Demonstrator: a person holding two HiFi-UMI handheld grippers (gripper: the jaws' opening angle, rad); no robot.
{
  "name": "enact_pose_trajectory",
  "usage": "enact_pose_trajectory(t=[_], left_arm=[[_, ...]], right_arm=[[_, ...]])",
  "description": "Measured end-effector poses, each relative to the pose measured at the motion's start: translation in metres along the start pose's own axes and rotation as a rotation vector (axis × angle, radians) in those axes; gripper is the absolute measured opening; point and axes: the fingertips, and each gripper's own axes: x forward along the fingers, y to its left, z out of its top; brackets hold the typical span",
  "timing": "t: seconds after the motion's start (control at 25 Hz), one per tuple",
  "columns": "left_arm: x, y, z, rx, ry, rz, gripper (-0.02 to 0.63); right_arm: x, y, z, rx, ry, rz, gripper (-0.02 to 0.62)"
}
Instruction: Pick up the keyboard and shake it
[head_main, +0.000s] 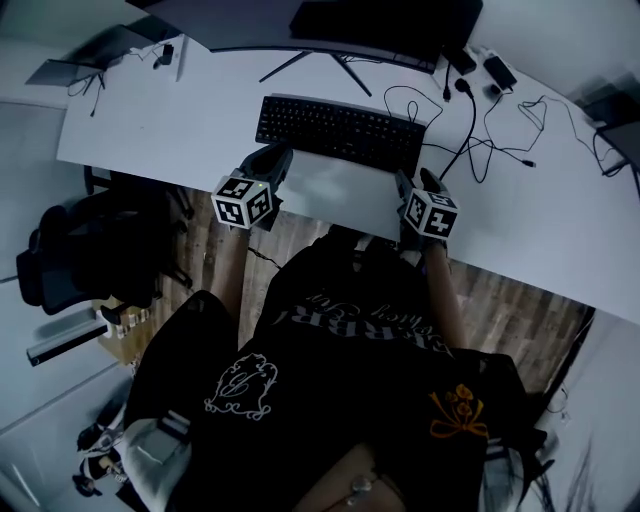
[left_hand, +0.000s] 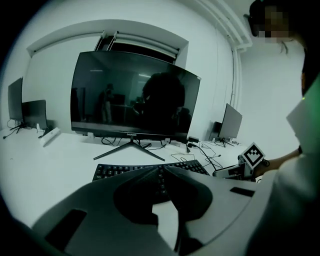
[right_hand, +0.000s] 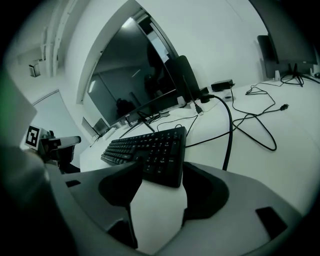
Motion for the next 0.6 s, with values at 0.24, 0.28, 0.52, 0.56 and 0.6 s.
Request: enact_pose_trajectory(t=[0.24,0.28,0.52,0.56,0.6], left_arm=[[0.017,0.038,-0.004,-0.009,0.052,-0.039,0.054],[0.019,0.046,-0.005,-0.017,0.059,-0.045,0.072],[0.032,0.102,-0.016,-0.080,0.112,-0.060,0.184],[0.035,0.112,-0.019,-0.080,0.128,-0.060,0.200],[0.038,0.121,-0.022,-0.078,0.148,-0.060,0.219]], right_arm=[[0.018,-0.001,-0.007,-0.022,0.037,-0.101,0.284],[0.019,-0.002,-0.007,-0.020,0.037,-0.125,0.288],[0.022,0.004,-0.011,0.081,0.041,-0.198,0.301],[0.022,0.007,-0.011,0.109,0.042,-0.207,0.302],[0.023,0.008,-0.011,0.138,0.043,-0.216,0.305]])
